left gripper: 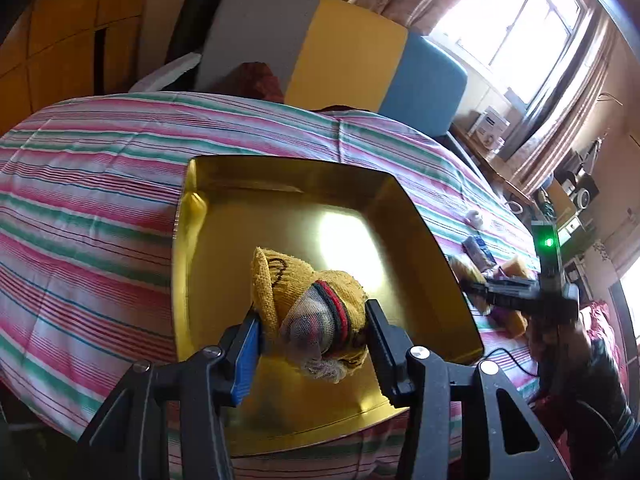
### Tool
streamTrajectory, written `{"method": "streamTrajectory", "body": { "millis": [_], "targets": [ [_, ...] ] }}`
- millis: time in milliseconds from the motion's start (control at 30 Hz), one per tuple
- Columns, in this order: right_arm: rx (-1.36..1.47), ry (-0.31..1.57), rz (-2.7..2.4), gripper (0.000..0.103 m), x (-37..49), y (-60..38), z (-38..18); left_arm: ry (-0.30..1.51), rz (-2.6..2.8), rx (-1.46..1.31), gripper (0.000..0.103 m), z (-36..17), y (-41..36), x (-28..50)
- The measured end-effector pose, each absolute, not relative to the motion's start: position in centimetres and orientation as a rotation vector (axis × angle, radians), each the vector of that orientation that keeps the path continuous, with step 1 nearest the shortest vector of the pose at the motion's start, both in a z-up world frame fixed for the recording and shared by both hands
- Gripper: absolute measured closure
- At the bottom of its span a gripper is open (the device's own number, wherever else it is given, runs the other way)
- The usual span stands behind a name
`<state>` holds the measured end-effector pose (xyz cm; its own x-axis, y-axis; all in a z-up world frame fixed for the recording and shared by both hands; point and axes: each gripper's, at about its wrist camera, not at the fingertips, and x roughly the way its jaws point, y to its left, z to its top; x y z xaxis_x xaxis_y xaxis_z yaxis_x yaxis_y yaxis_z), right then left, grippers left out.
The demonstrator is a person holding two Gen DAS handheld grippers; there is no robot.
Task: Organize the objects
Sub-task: 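Carry the doll into the gold tray and open the left tool while the right tool holds the bag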
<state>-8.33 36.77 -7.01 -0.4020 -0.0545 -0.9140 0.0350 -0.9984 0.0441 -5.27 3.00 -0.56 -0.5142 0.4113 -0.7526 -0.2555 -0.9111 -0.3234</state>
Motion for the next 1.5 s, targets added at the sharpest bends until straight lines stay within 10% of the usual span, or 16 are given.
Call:
{"method": "streamTrajectory", "body": {
  "millis": [1500],
  "targets": [
    [1.710,0.024,-2.588,0.060,-8.7,36.9,-8.9,0.213,2.629,-1.450,0.045,-6.4,5.3,-22.1]
  ]
}}
